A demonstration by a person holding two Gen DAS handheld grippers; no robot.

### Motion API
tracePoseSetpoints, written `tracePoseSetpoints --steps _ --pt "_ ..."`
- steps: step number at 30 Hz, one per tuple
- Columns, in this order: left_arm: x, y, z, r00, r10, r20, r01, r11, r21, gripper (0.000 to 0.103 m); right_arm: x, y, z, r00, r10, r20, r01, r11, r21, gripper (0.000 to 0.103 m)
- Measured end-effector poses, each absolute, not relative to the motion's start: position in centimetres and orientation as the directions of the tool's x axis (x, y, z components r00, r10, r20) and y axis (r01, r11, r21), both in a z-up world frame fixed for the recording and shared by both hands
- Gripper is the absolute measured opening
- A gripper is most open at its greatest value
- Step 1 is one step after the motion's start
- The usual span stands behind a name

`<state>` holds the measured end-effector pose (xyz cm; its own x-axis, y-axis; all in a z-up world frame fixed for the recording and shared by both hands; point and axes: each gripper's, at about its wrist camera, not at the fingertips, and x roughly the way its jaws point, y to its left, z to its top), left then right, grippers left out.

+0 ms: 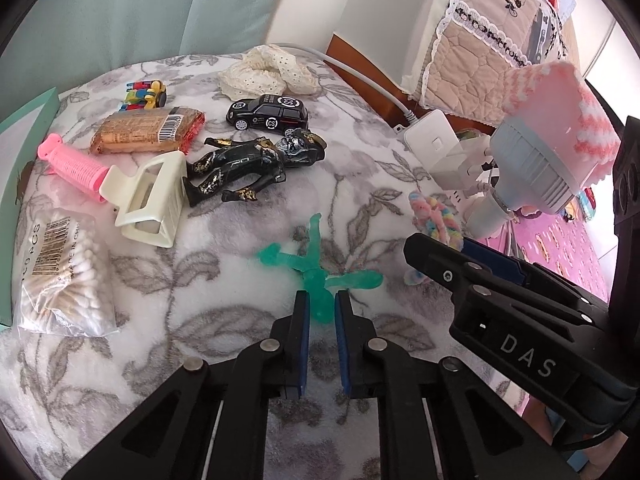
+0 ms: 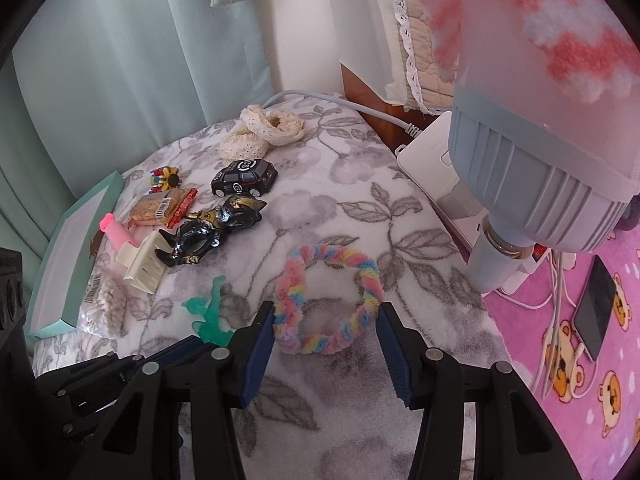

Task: Organize objects
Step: 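Close the left tool on the green figure while the right tool grips the rainbow bracelet, then carry the green figure with the left tool while the right tool carries the bracelet over the tray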

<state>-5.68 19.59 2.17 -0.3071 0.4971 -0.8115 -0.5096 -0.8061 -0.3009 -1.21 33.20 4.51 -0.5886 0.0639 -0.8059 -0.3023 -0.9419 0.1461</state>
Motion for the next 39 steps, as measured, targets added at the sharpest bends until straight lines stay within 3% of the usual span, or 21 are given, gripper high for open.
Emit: tracePoseSetpoints --steps 7,17,39 --pt "-5.6 18.8 2.4 -0.309 0.516 -0.799 -0.499 -0.803 -0.326 0.012 -1.0 33.2 4.7 -0.589 0.071 -0.805 -0.306 -0.941 0.142 0.054" --pt "-5.3 17.5 4.2 -0.356 0.535 -0.766 -0.500 -0.802 -0.328 0.012 -0.6 32.8 5.8 -0.611 0.082 -0.787 -0.309 -0.940 0.142 0.045" --pt "-5.3 12.1 8.3 -0.456 0.579 -0.676 -0.473 -0.801 -0.367 0.008 0.1 29.9 8.4 -0.643 0.111 -0.758 -0.291 -0.951 0.108 0.044"
